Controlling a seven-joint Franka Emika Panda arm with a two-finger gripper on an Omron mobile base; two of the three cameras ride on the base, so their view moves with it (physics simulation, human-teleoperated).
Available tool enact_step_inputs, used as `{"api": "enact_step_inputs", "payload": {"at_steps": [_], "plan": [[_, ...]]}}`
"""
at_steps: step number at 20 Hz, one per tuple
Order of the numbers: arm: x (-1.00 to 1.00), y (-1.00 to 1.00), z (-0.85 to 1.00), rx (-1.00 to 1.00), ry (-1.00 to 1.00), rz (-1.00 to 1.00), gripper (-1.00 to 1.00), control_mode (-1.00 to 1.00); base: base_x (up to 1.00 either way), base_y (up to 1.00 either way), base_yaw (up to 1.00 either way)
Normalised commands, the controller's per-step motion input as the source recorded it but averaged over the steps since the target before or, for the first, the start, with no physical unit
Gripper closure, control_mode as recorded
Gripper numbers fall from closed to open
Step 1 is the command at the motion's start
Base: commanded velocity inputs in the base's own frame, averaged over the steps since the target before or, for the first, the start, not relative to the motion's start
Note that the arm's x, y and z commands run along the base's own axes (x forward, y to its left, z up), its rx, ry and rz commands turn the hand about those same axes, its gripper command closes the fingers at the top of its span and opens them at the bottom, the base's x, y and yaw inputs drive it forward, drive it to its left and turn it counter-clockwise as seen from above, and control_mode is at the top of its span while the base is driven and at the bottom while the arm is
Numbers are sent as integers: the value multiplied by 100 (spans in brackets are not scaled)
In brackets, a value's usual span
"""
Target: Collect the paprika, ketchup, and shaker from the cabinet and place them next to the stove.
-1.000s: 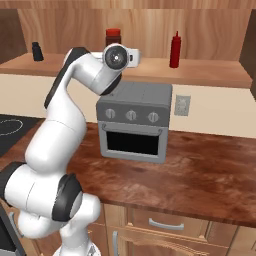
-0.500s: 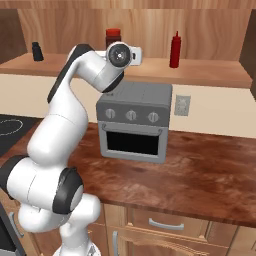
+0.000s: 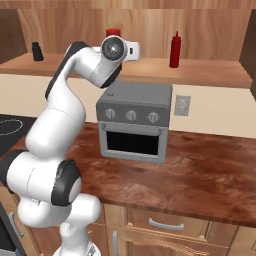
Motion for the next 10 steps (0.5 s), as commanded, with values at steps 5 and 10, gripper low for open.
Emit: {"api": "enact_step_inputs", "payload": {"at_steps": [5, 10], "plan": [[12, 19, 3, -4, 1, -3, -100, -100, 0, 0, 0], [22, 6, 3, -1, 0, -1, -100, -100, 0, 0, 0]]}}
